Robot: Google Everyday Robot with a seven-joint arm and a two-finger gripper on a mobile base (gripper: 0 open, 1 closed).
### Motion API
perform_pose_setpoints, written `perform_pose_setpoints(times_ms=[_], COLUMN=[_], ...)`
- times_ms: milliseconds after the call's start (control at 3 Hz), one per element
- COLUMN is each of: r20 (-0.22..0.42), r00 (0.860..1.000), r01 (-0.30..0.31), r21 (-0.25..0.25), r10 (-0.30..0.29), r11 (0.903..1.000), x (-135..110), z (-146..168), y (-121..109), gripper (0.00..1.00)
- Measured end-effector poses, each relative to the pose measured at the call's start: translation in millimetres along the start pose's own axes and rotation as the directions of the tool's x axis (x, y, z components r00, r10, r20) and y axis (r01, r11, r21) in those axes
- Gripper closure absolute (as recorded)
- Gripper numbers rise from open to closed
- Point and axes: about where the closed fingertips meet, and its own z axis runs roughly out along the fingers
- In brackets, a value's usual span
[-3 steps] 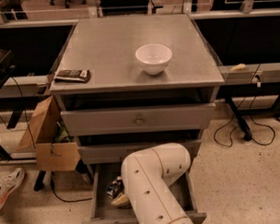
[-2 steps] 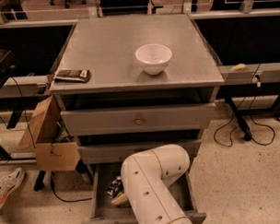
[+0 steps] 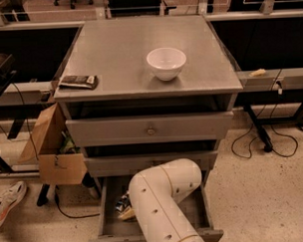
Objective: Pick redbull can from bottom drawer and place on counter
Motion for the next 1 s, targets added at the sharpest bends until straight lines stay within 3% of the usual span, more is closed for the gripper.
perform_pose_setpoints(times_ms=[333, 1000], r20=[0.011, 0.023], r00=[1.0, 1.0], r01=[-0.014, -0.021], r21=[-0.012, -0.011], r10=[0.014, 0.022], r11=[0.9998, 0.9997], x=[2.1, 3.0], z=[7.3, 12.0], y=[0.5, -0.3], gripper=[0.0, 0.41])
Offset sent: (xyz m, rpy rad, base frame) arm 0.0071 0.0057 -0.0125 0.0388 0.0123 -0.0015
